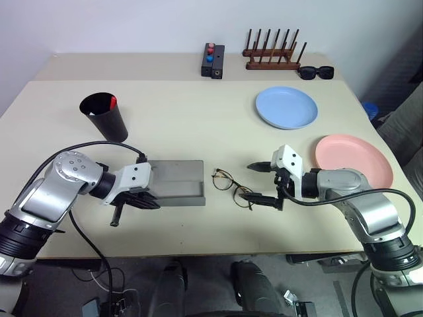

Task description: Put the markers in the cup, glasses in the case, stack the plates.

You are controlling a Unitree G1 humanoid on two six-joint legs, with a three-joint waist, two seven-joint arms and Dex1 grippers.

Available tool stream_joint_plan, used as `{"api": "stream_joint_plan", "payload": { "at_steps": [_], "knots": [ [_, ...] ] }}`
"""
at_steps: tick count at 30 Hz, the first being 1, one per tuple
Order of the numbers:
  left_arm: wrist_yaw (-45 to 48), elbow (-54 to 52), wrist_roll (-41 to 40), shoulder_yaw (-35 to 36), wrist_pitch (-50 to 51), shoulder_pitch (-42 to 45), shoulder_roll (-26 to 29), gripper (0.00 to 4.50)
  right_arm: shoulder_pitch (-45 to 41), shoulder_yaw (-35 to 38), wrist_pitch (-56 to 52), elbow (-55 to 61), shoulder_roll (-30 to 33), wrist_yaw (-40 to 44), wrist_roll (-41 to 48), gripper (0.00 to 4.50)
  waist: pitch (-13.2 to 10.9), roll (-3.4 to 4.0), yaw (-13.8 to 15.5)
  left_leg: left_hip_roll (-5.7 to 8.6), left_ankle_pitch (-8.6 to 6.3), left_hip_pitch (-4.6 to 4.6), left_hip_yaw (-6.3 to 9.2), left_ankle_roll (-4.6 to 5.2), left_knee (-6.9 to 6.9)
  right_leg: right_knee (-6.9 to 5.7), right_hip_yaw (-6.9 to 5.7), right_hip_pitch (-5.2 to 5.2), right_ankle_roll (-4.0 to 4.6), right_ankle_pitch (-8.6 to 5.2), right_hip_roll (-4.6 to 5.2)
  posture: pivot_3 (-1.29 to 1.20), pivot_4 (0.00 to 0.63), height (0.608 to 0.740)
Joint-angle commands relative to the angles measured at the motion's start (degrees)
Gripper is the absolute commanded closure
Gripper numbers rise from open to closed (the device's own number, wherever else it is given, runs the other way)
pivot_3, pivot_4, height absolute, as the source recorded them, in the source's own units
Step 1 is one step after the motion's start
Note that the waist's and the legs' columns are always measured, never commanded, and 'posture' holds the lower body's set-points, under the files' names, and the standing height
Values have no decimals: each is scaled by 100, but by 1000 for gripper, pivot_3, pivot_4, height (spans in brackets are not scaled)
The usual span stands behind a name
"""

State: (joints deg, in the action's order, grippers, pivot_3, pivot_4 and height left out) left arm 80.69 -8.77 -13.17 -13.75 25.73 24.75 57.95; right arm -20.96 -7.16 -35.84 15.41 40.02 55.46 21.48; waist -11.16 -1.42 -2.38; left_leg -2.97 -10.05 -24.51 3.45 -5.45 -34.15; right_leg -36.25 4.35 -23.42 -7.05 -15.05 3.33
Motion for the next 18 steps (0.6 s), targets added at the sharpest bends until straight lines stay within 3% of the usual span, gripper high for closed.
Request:
{"api": "stream_joint_plan", "payload": {
  "at_steps": [1,2,11,18],
  "knots": [
    [-210,-204,-151,324,-29,56,-120,2275,-161,-52,-136,141,10,-100,-39,0,0,0,3,0,0,0,0,0,0,0,0,0,0,0,0,0,150,740],
    [-305,-228,-172,391,-13,52,-172,1776,-184,-80,-162,140,14,-125,-66,0,0,0,2,0,0,0,0,0,-1,0,0,0,0,0,0,0,150,740],
    [-1057,-724,-1058,1690,477,-382,-444,1776,-497,-329,-1033,369,-140,-637,-142,0,0,0,-18,-1,-1,2,0,2,-1,-7,0,-2,-3,-1,-1,0,150,740],
    [-1593,-1530,-1453,2782,488,-2060,-649,1776,-902,-565,-2149,632,-532,-1309,-166,0,0,2,-26,-2,-2,4,-1,3,0,-11,4,-5,-3,-1,-1,0,150,740]
  ]
}}
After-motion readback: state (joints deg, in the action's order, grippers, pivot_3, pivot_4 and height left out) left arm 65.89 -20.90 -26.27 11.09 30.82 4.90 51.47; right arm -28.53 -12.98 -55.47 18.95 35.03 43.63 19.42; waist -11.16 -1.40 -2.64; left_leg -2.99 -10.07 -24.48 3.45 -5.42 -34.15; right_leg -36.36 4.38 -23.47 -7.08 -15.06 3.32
